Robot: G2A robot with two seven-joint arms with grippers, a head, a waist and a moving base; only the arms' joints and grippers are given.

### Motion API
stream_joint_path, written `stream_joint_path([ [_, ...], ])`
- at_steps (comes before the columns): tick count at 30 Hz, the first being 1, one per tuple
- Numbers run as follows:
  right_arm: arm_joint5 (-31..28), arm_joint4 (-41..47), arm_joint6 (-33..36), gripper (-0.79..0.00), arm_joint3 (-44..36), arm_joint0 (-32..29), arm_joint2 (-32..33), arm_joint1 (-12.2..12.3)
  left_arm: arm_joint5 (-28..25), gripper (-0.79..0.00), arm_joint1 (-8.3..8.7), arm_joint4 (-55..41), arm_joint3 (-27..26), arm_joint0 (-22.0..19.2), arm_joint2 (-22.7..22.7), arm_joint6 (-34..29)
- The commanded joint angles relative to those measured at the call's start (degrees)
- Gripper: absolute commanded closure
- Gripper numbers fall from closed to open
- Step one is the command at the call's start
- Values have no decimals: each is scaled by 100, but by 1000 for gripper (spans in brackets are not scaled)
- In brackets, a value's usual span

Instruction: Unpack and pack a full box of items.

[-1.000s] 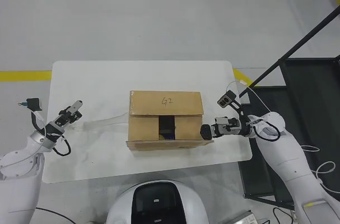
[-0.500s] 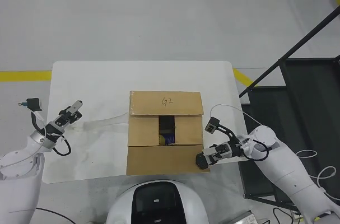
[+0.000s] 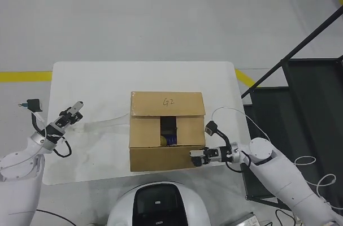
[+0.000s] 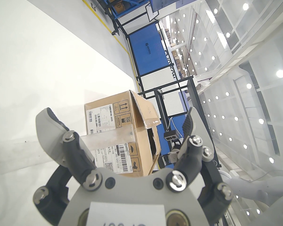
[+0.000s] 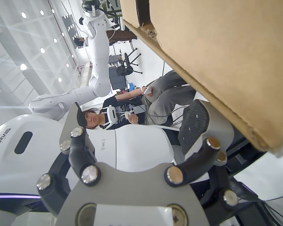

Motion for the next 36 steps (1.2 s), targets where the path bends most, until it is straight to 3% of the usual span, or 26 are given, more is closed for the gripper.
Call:
stream_joint_path([
  [1, -60, -54, -149, -785, -38, -73, 98, 14, 0, -785, 0, 0, 0, 0, 0, 0],
  [6, -70, -392, -693, -785, -124, -215, 385, 54, 0, -785, 0, 0, 0, 0, 0, 0],
  [11, 35, -470, -802, -785, -214, -300, 469, 61, 0, -785, 0, 0, 0, 0, 0, 0],
  [16, -12, 62, -341, -785, -339, -401, 587, 74, 0, -785, 0, 0, 0, 0, 0, 0],
  [23, 47, 823, 203, -785, -677, -761, 1246, 179, 0, -785, 0, 0, 0, 0, 0, 0],
  [29, 263, 1441, 384, -785, -453, -825, 1728, 221, 0, -785, 0, 0, 0, 0, 0, 0],
  [36, 506, 2117, 458, -785, 123, -719, 2017, 205, -41, -785, -4, -335, -793, -134, 294, -473],
])
